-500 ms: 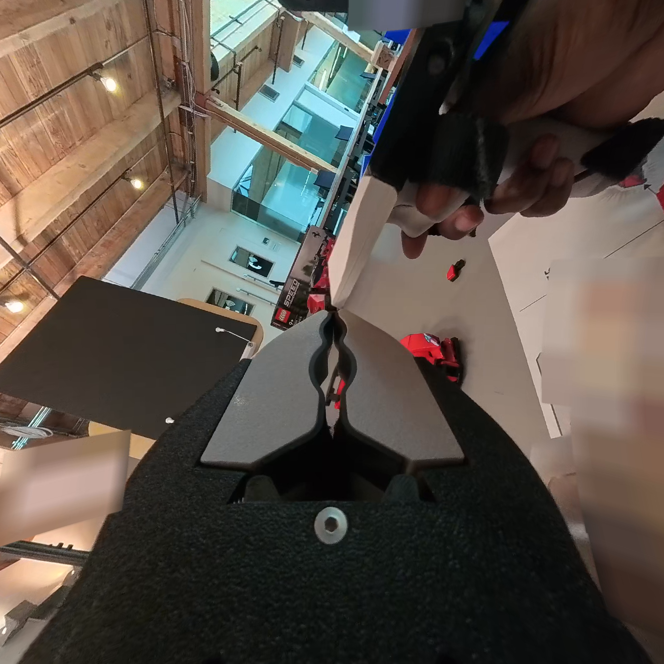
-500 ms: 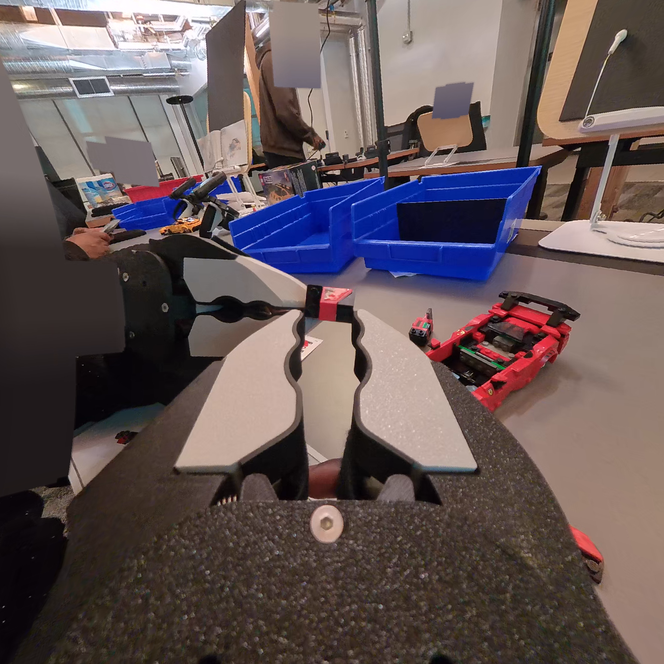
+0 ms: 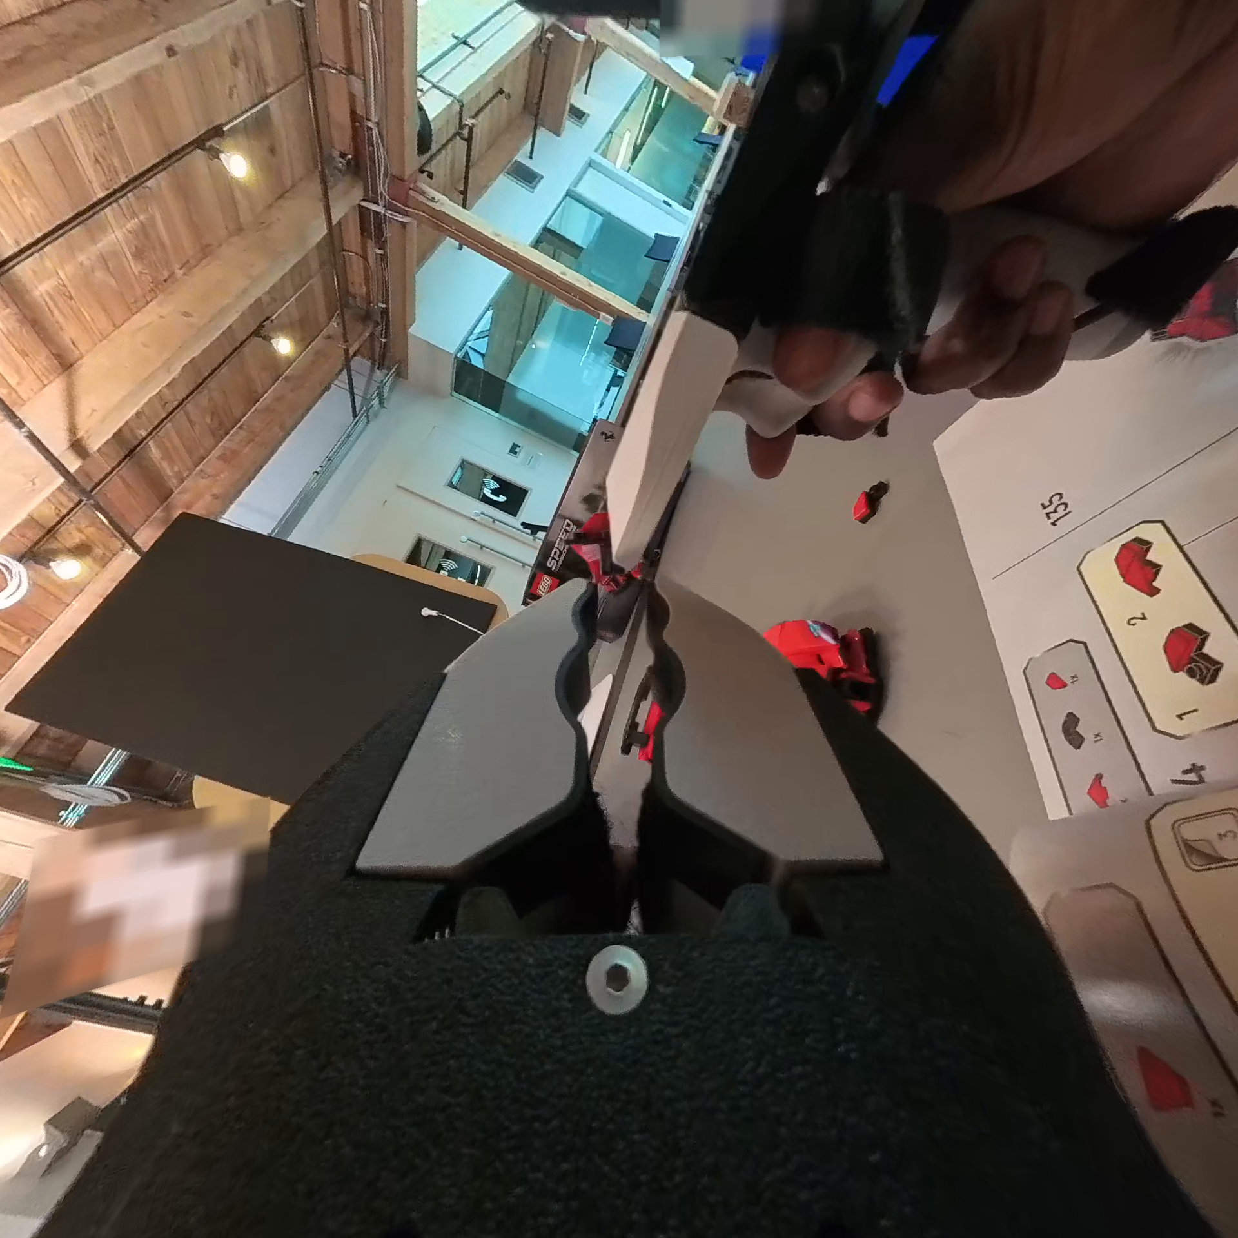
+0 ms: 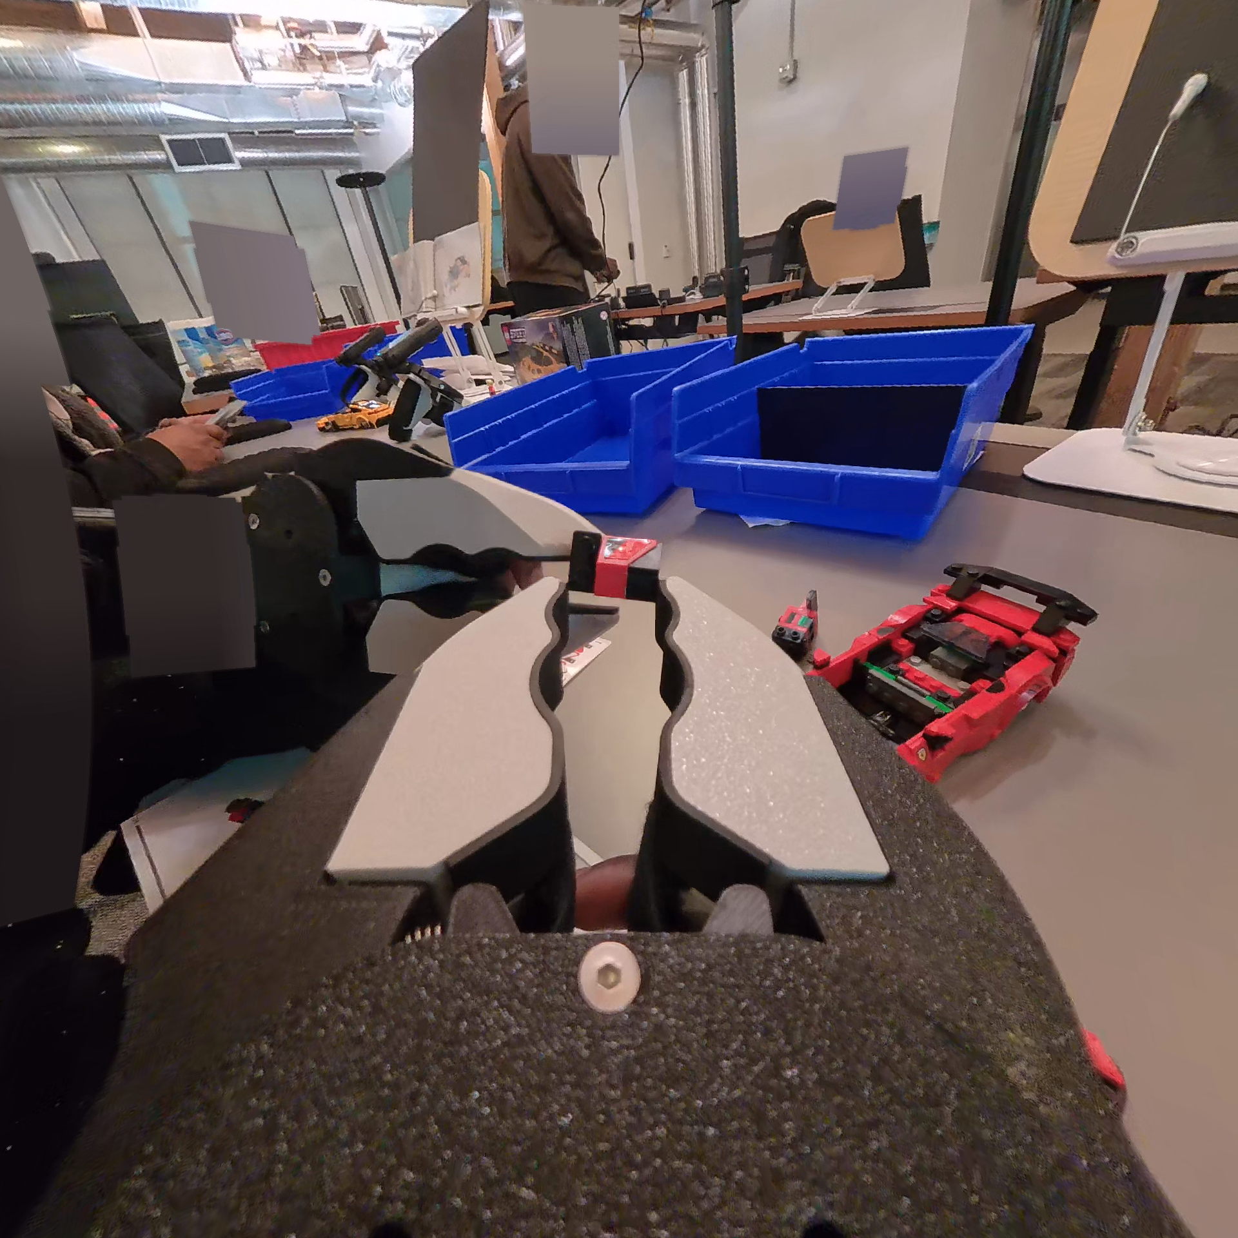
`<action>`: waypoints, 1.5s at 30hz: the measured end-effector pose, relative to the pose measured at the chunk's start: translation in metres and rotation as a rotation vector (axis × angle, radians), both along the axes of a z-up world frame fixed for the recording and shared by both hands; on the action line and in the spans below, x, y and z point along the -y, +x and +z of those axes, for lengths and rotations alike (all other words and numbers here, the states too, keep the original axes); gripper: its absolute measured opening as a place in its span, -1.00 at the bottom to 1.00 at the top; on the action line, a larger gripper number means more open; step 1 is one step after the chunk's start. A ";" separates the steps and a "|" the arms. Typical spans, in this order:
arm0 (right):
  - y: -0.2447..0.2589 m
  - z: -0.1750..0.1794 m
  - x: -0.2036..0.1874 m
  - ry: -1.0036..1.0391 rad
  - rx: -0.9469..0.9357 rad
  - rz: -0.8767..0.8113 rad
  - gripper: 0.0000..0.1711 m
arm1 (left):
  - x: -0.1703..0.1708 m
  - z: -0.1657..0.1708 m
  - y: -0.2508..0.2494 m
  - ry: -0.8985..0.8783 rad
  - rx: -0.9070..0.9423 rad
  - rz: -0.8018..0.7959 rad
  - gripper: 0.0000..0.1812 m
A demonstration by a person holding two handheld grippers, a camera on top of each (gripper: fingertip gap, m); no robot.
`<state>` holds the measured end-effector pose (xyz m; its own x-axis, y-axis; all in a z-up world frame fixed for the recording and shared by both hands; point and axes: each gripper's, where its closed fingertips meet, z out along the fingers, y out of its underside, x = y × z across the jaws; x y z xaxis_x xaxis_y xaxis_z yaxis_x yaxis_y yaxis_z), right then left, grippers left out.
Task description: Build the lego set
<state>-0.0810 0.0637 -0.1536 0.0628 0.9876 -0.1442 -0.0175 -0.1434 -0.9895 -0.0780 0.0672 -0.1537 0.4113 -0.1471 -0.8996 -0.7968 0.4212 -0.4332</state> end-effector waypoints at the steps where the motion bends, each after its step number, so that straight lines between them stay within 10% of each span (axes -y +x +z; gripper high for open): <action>1: 0.000 -0.001 0.000 -0.009 0.003 0.002 -0.71 | 0.000 0.000 0.001 -0.002 0.000 -0.004 -0.84; 45: 0.001 -0.008 0.009 -0.070 0.076 0.178 -0.55 | 0.005 -0.005 0.008 0.036 -0.083 -0.018 -0.93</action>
<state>-0.0799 0.0542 -0.1616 -0.0990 0.9717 -0.2144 0.0883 -0.2060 -0.9746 -0.0699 0.0624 -0.1583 0.3328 -0.1209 -0.9352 -0.8214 0.4500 -0.3504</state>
